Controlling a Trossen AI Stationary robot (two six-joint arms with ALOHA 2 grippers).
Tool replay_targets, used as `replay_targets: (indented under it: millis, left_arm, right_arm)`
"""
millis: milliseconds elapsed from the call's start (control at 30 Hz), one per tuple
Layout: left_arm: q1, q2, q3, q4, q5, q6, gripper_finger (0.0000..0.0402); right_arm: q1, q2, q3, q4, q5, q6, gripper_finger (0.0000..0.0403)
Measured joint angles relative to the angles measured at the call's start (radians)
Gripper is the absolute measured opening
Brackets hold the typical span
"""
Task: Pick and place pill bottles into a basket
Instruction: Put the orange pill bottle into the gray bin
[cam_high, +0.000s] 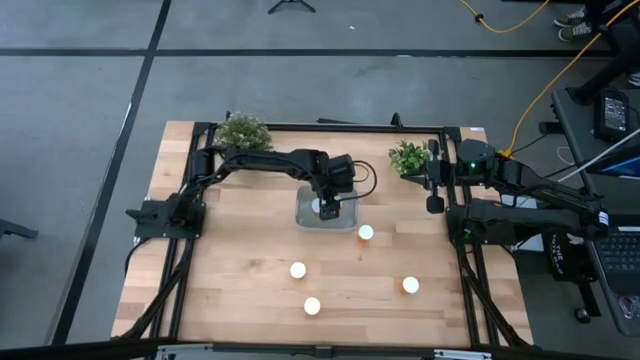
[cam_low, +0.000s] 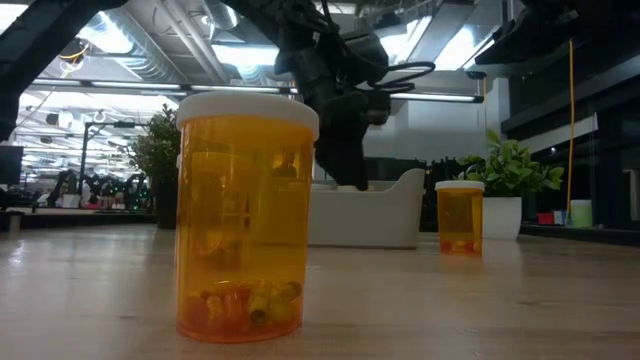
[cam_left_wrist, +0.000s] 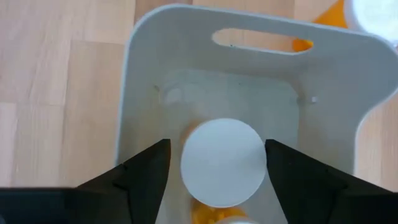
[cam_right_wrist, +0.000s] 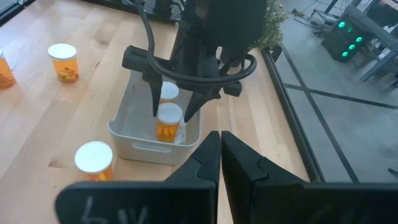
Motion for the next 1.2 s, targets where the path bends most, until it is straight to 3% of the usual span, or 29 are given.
replay_targets:
  millis: [200,533,767,867,967,1100,1200]
  left_arm:
    - [0.0,-0.006,0.092,-0.006,0.0,0.002,0.0292]
    - [-0.005,-0.007,0.43,-0.196,-0.001,-0.015,0.0308]
    - [-0.048,-0.01,0.684,-0.315,0.007,-0.067,0.0308]
    - [-0.073,-0.083,0.641,-0.276,0.006,-0.095,0.0308]
    - [-0.093,-0.145,0.64,-0.284,-0.021,-0.12,0.0308]
    - [-0.118,-0.208,0.64,-0.315,-0.048,-0.156,0.0308]
    - [-0.137,-0.255,0.64,-0.38,-0.061,-0.146,0.0308]
  right_arm:
    - [0.0,0.0,0.0,0.0,0.0,0.0,0.0019]
    - [0.0,0.0,0.0,0.0,-0.005,-0.001,0.0019]
    - [0.003,0.008,0.0,0.002,-0.117,-0.014,0.0019]
    - [0.026,0.04,0.0,0.002,-0.174,0.026,0.0026]
    - [0.07,0.096,0.0,0.002,-0.21,0.041,0.0056]
    - [0.143,0.194,0.025,0.0,-0.206,0.027,0.0127]
    - [0.194,0.285,0.067,-0.002,-0.114,0.028,0.0187]
